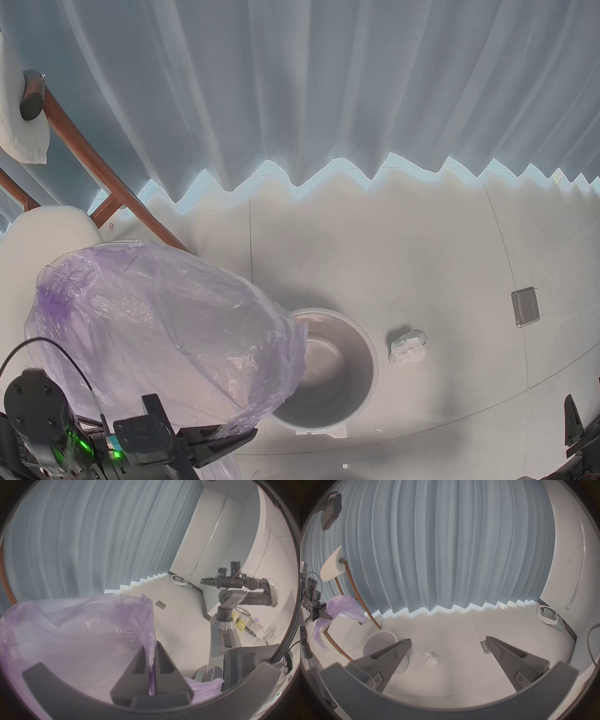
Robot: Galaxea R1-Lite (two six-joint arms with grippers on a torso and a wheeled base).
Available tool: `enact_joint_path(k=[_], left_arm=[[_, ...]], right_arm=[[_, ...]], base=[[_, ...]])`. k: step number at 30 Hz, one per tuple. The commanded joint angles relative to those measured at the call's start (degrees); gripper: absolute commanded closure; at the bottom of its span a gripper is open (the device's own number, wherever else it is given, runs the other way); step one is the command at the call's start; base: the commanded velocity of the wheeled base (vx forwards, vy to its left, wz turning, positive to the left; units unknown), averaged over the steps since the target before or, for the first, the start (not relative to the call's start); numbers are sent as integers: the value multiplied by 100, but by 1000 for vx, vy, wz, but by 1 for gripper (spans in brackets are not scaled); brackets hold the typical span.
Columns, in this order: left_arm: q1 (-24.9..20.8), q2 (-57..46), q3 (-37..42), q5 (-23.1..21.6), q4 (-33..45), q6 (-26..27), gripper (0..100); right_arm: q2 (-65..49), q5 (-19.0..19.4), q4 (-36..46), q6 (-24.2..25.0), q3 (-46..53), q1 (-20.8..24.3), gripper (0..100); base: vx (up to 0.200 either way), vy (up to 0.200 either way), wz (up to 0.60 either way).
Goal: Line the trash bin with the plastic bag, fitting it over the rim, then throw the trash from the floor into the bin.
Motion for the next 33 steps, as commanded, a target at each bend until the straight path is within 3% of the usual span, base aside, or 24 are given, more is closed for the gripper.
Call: enact_joint_path(k=[1, 17, 18, 24, 29, 30, 33], left_arm=[[494, -25, -198, -337, 44, -89, 100], [450, -781, -163, -1067, 35, -730, 100], [485, -974, -154, -1120, 53, -1196, 100], [520, -1009, -286, -1172, 88, -1662, 100], [520, -912, -558, -1401, 18, -2356, 100], [529, -886, -655, -1445, -35, -2787, 100], [529, -895, -848, -1489, -228, -2892, 100]], right_arm=[[-92, 1, -1, 0, 101, -1, 0], [-92, 1, -1, 0, 101, -1, 0], [-92, 1, -1, 0, 101, -1, 0], [-92, 1, -1, 0, 101, -1, 0], [-92, 1, -1, 0, 101, -1, 0], [-92, 1, -1, 0, 101, -1, 0], [-92, 1, -1, 0, 101, -1, 0]], base=[[0, 0, 0], [0, 0, 0], [0, 0, 0], [0, 0, 0], [0, 0, 0], [0, 0, 0], [0, 0, 0]])
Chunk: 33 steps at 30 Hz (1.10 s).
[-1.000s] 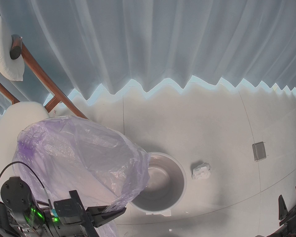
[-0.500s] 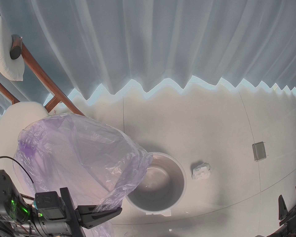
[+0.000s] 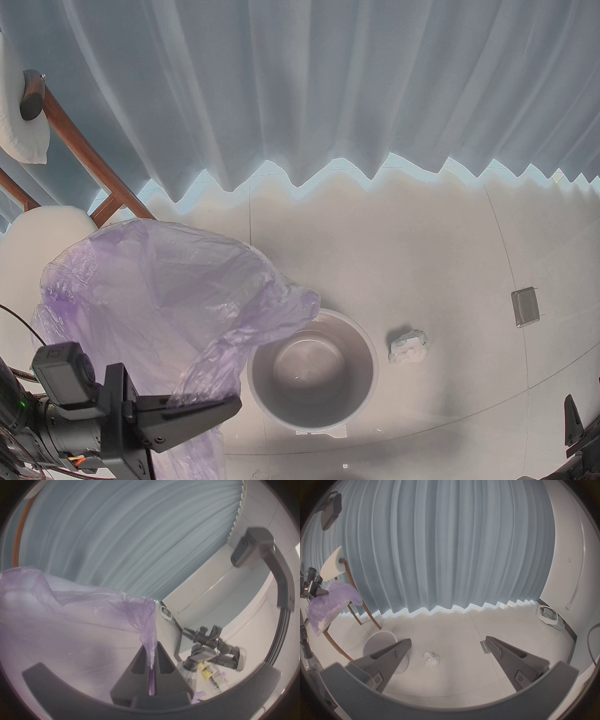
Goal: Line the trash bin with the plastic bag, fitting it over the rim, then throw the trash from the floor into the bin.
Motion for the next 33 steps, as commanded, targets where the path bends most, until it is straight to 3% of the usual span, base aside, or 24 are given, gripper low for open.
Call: enact_joint_path(k=[1, 7, 8, 10, 12, 14, 16, 17, 23, 33], left_arm=[[8, 23, -441, -61, -290, -230, 100], [87, 49, -942, -35, -422, -362, 100], [368, 427, -1337, -61, -466, -450, 100], [439, 884, -1504, 9, -597, -335, 100], [544, 1166, -1513, 36, -931, -212, 100], [1159, 1649, -1223, -26, -2092, 43, 100], [1247, 1684, -1161, -61, -2206, 43, 100], [1581, 1921, -1021, -404, -2768, 122, 100], [1669, 1983, -1179, -518, -2777, 78, 100], [904, 2378, -1856, -456, -2891, 7, 100]], right_arm=[[-92, 1, -1, 0, 101, -1, 0], [-92, 1, -1, 0, 101, -1, 0], [-92, 1, -1, 0, 101, -1, 0], [-92, 1, -1, 0, 101, -1, 0], [-92, 1, -1, 0, 101, -1, 0], [-92, 1, -1, 0, 101, -1, 0], [-92, 1, -1, 0, 101, -1, 0], [-92, 1, -1, 0, 101, -1, 0], [-92, 1, -1, 0, 101, -1, 0], [-92, 1, -1, 0, 101, -1, 0]], base=[[0, 0, 0], [0, 0, 0], [0, 0, 0], [0, 0, 0], [0, 0, 0], [0, 0, 0], [0, 0, 0], [0, 0, 0], [0, 0, 0], [0, 0, 0]])
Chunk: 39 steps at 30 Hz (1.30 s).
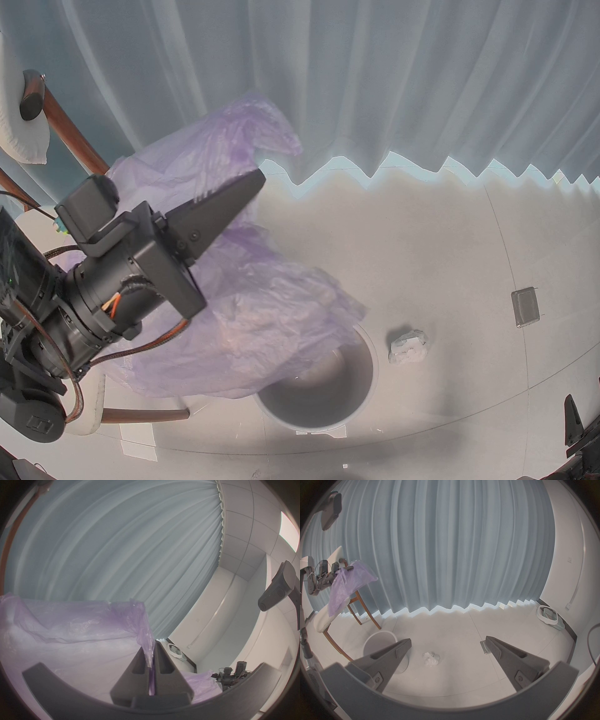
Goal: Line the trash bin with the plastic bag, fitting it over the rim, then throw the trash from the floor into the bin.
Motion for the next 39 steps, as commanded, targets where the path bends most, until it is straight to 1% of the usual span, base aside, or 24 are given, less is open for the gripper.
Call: enact_joint_path(k=[1, 5, 6, 8, 9, 10, 12, 15, 18, 21, 22, 23, 25, 39], left_arm=[[-503, 376, -183, -32, -110, -61, 100], [-846, 367, 19, -156, -215, -342, 100], [-846, 367, 19, -156, -215, -342, 100], [-960, 385, 247, -516, -417, -421, 100], [-960, 385, 247, -516, -417, -421, 100], [-943, 438, 291, -692, -584, -412, 100], [-951, 517, 300, -753, -778, -421, 100], [-978, 561, 256, -753, -936, -448, 100], [-960, 596, 256, -718, -936, -465, 100], [-732, 675, 230, -648, -927, -456, 100], [-512, 701, 212, -595, -910, -456, 100], [-415, 701, 212, -586, -892, -456, 100], [-336, 710, 212, -586, -892, -456, 100], [-345, 657, 291, -586, -883, -404, 100]], right_arm=[[-92, 1, -1, 0, 101, 1, 0], [-92, 1, -1, 0, 101, 1, 0], [-92, 1, -1, 0, 101, 1, 0], [-92, 1, -1, 0, 101, 1, 0], [-92, 1, -1, 0, 101, 1, 0], [-92, 1, -1, 0, 101, 1, 0], [-92, 1, -1, 0, 101, 1, 0], [-92, 1, -1, 0, 101, 1, 0], [-92, 1, -1, 0, 101, 1, 0], [-92, 1, -1, 0, 101, 1, 0], [-92, 1, -1, 0, 101, 1, 0], [-92, 1, -1, 0, 101, 1, 0], [-92, 1, -1, 0, 101, 1, 0], [-92, 1, -1, 0, 101, 1, 0]], base=[[0, 0, 0], [0, 0, 0], [0, 0, 0], [0, 0, 0], [0, 0, 0], [0, 0, 0], [0, 0, 0], [0, 0, 0], [0, 0, 0], [0, 0, 0], [0, 0, 0], [0, 0, 0], [0, 0, 0], [0, 0, 0]])
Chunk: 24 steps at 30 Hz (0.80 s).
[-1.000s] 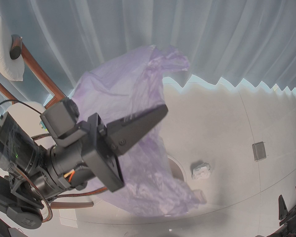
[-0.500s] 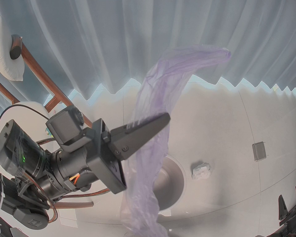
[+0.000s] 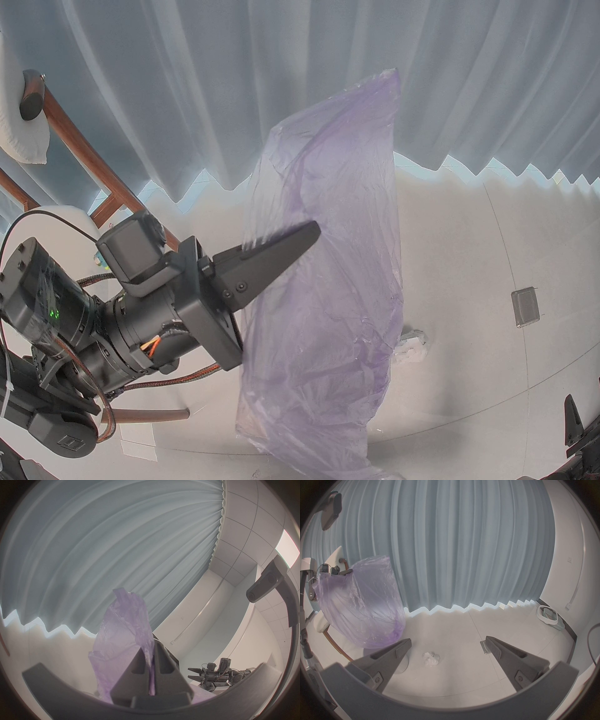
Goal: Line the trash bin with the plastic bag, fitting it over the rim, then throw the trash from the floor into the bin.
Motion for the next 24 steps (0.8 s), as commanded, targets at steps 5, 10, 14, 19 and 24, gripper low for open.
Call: enact_joint_path(k=[5, 10, 14, 19, 24], left_arm=[[21, -116, 170, -1, 8, 1, 100], [-31, -169, 364, -10, 17, 1, 100], [-40, -134, 566, -10, 25, 10, 100], [-198, -151, 786, -10, 25, 36, 100], [-392, -160, 979, -10, 25, 98, 100]], right_arm=[[-92, 1, -1, 0, 101, 2, 0], [-92, 1, -1, 0, 101, 2, 0], [-92, 1, -1, 0, 101, 2, 0], [-92, 1, -1, 0, 101, 2, 0], [-92, 1, -1, 0, 101, 2, 0]], base=[[0, 0, 0], [0, 0, 0], [0, 0, 0], [0, 0, 0], [0, 0, 0]])
